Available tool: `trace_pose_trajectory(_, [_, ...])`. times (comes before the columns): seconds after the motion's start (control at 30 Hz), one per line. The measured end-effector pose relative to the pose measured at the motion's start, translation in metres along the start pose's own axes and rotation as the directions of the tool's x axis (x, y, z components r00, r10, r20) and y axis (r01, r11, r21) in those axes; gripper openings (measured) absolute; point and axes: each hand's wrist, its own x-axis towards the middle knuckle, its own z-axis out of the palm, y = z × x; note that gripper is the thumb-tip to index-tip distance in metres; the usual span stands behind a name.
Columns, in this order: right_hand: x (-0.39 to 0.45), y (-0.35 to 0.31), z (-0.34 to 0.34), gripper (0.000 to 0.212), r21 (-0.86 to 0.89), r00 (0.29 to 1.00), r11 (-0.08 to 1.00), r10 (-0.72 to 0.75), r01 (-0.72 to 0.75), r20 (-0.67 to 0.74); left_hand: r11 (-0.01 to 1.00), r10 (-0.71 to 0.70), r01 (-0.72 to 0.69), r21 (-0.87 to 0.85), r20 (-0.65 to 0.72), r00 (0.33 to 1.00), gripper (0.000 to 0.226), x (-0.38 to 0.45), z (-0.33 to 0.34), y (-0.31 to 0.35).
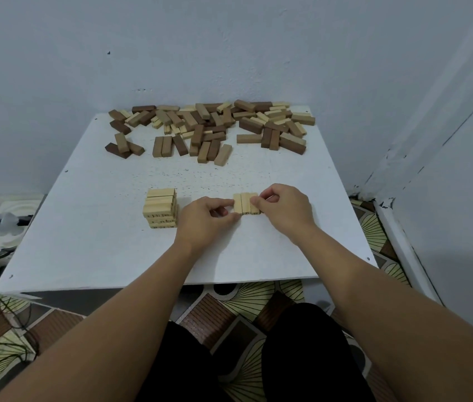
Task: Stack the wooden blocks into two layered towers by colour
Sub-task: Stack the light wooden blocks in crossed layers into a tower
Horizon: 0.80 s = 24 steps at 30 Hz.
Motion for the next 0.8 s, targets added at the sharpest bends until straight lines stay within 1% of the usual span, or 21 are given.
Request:
trace_pose_trajectory(0.13, [0.000,0.001,-0.001,0.016,0.071,0.999,0.997,0.012,-0.014,0.033,1.000,-0.009,0.008,0.004,0.016,1.000,0.031,0.002,-0.001,-0.002])
trace_pose_trajectory(0.27, [0.001,0.003,-0.002,0.015,0.086,0.999,0.996,0.018,-0.021,0.039,0.999,-0.038,0.038,0.020,0.006,0.999,0.031,0.005,0.002,0.002])
trace_pose_trajectory(0.5, [0.003,0.002,-0.002,0.016,0.098,0.999,0.995,0.030,-0.034,0.044,0.997,-0.048,0.048,0.059,-0.008,0.999,0.034,0.004,0.004,0.007])
trace_pose_trajectory(0.57, [0.003,0.002,-0.002,0.017,0.100,0.999,0.994,0.030,-0.034,0.046,0.997,-0.042,0.042,0.061,0.001,0.999,0.040,0.002,0.002,0.008])
trace_pose_trajectory(0.67, [0.005,0.004,-0.003,0.018,0.117,0.998,0.992,0.038,-0.042,0.042,0.999,-0.016,0.014,0.049,0.032,0.999,0.062,-0.003,0.005,0.012])
trace_pose_trajectory(0.73, [0.006,0.003,-0.003,0.019,0.121,0.998,0.992,0.038,-0.044,0.052,0.996,-0.015,0.013,0.084,0.018,1.000,0.073,-0.004,0.010,0.016])
trace_pose_trajectory(0.8, [0.007,0.002,-0.002,0.025,0.130,0.996,0.990,0.041,-0.050,0.074,0.988,-0.035,0.037,0.153,-0.016,0.999,0.084,-0.001,0.018,0.020])
